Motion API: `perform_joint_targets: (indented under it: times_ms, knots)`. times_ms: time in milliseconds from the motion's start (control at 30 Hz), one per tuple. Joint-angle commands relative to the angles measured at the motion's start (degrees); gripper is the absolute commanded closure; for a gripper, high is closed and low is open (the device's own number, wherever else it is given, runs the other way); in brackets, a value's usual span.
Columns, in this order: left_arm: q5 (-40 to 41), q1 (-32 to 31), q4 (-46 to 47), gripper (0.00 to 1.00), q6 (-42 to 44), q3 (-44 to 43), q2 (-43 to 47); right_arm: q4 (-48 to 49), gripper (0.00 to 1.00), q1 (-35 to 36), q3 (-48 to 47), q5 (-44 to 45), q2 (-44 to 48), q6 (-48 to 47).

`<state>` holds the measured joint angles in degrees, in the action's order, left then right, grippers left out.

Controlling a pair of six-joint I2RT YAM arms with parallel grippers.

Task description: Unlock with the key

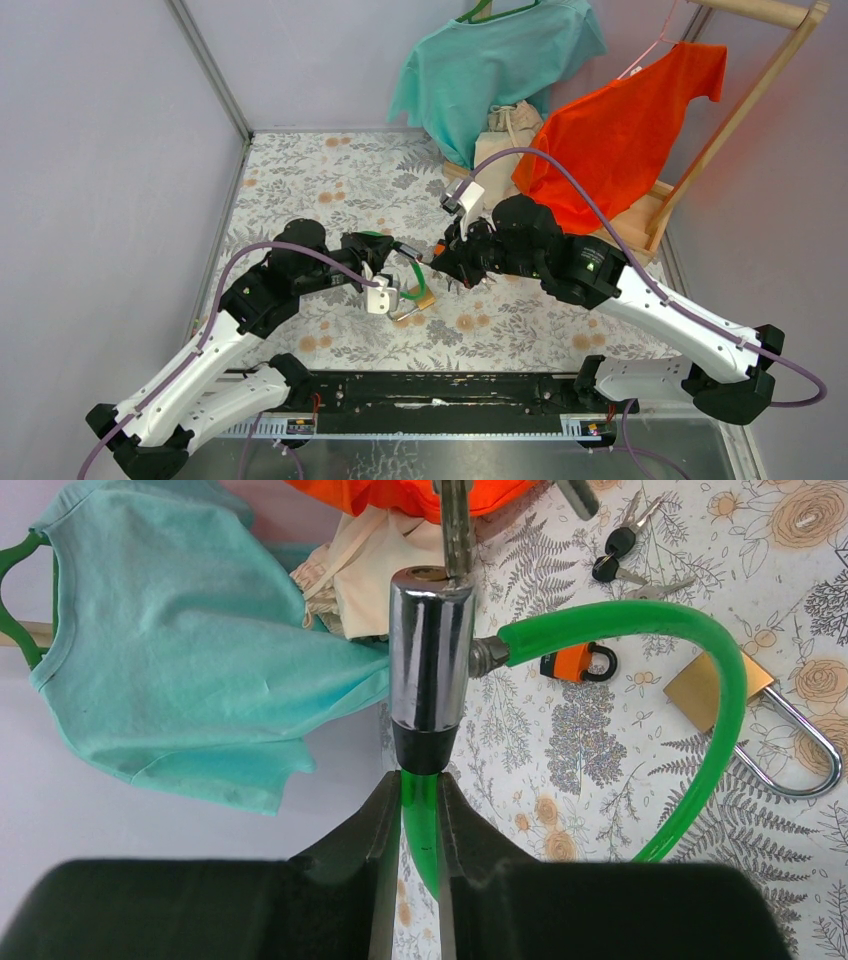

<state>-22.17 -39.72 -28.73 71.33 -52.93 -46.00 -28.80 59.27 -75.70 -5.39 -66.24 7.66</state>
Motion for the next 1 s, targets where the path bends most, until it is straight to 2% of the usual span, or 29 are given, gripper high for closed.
perform_joint_targets:
  times_ms: [0,967]
  knots:
    - [-0.28,-0.78,4.67,1.00,-0.67,-2.93,0.41,3.63,1.00,0.45,-2.11,4.12,2.10,-1.61]
    - [1.46,-2.37,4.65,1.00,-2.06,-4.07,-0.56,3.48,1.00,0.44,-2.75,0.36,1.48,-2.26]
